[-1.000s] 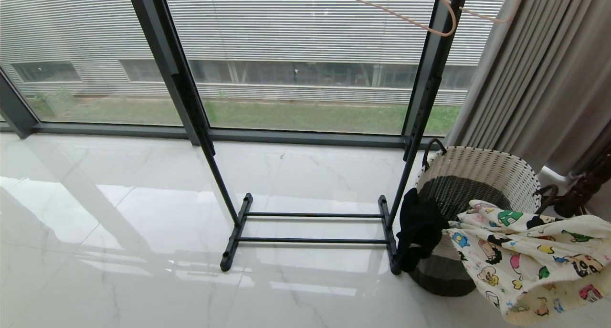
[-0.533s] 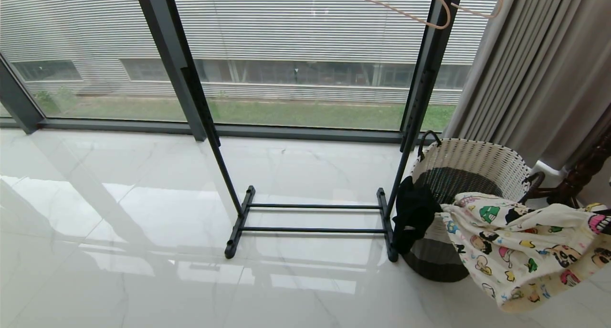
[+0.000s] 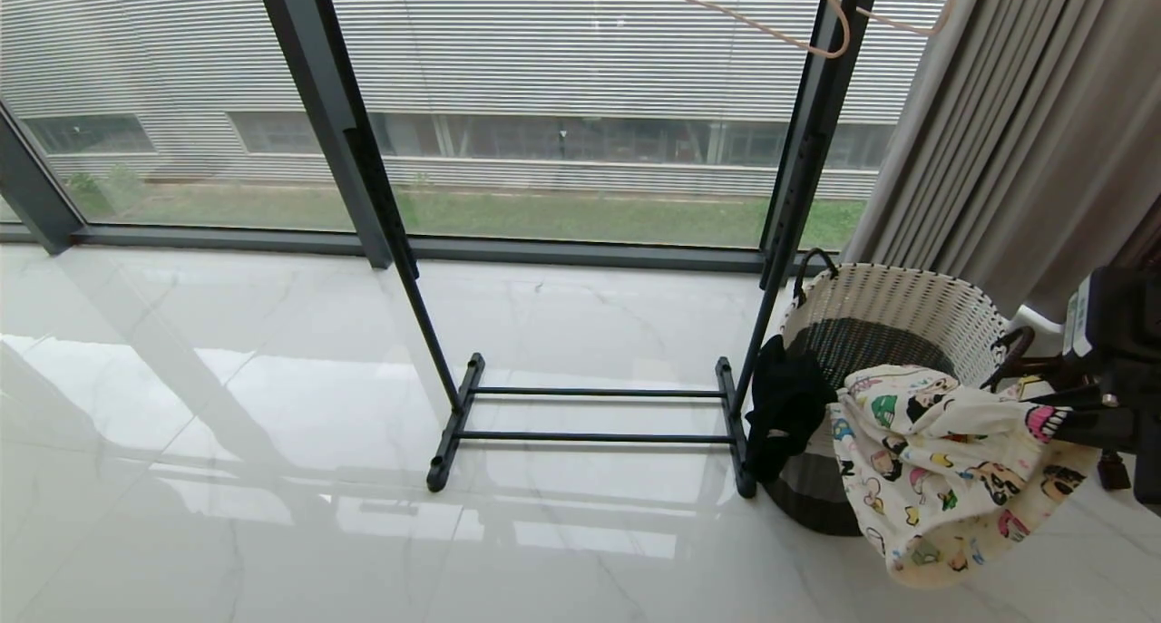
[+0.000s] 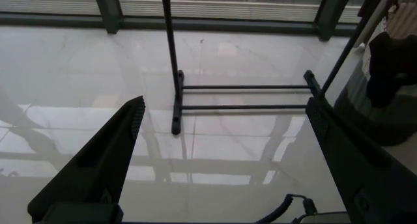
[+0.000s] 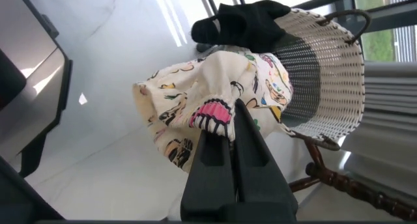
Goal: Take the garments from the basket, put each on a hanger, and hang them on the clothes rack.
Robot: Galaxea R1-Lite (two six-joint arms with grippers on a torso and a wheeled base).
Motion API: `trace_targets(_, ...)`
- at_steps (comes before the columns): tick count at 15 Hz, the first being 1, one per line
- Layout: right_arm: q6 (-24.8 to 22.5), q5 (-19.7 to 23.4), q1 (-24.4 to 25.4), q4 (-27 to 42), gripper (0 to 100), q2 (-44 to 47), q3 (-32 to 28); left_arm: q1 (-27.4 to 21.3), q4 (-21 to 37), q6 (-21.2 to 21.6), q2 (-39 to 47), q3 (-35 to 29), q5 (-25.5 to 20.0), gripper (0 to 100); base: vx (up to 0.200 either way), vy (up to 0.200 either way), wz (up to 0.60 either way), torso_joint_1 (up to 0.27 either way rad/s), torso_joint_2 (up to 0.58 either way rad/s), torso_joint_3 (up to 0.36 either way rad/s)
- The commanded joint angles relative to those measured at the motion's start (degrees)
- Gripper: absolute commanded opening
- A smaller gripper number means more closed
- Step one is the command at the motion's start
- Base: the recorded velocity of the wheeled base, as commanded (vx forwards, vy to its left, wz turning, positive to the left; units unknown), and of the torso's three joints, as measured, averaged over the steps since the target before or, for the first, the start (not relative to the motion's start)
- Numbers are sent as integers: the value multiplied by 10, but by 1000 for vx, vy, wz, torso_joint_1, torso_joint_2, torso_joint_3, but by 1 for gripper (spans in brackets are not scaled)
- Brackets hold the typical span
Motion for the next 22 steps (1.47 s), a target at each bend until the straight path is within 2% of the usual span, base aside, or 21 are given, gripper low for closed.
trace_targets(1, 1, 2, 9, -1, 0, 13, 8, -45, -32, -91, 203, -183, -26, 100, 0, 0, 0, 0, 0, 0)
trace_targets(2, 2, 4, 9, -1, 0, 17, 10, -45, -68, -123, 301, -251, -26, 100, 0, 0, 0, 0, 0, 0)
trace_targets(4, 9, 11, 9, -1, 0, 20, 11, -58, -138, -122, 462, -322, -26, 100, 0, 0, 0, 0, 0, 0)
trace_targets(6, 13, 11, 9, -1, 0, 20, 8, -161, -212, -111, 589, -365, -12, 100, 0, 0, 0, 0, 0, 0)
trace_targets(9, 31, 11, 9, -8, 0, 20, 4, -316, -227, -123, 724, -395, 107, 100, 0, 0, 0, 0, 0, 0)
trace_targets(11, 60, 11, 10, -11, 0, 19, -13, -453, -235, -206, 819, -397, 178, 100, 0, 0, 0, 0, 0, 0)
trace_targets(15, 76, 11, 20, -11, 0, 13, -15, -635, -314, -240, 1000, -455, 259, 100, 0, 0, 0, 0, 0, 0)
trace_targets(16, 76, 12, 22, -11, 0, 11, -15, -652, -321, -248, 1018, -465, 262, 100, 0, 0, 0, 0, 0, 0)
trace_targets(17, 80, 12, 24, -11, 0, 8, -18, -693, -326, -253, 1076, -520, 271, 100, 0, 0, 0, 0, 0, 0)
trace_targets(18, 85, 12, 25, -10, 0, 1, -20, -706, -326, -252, 1118, -566, 283, 100, 0, 0, 0, 0, 0, 0)
trace_targets(22, 87, 12, 27, -10, 0, -16, -19, -710, -326, -249, 1249, -731, 295, 100, 0, 0, 0, 0, 0, 0)
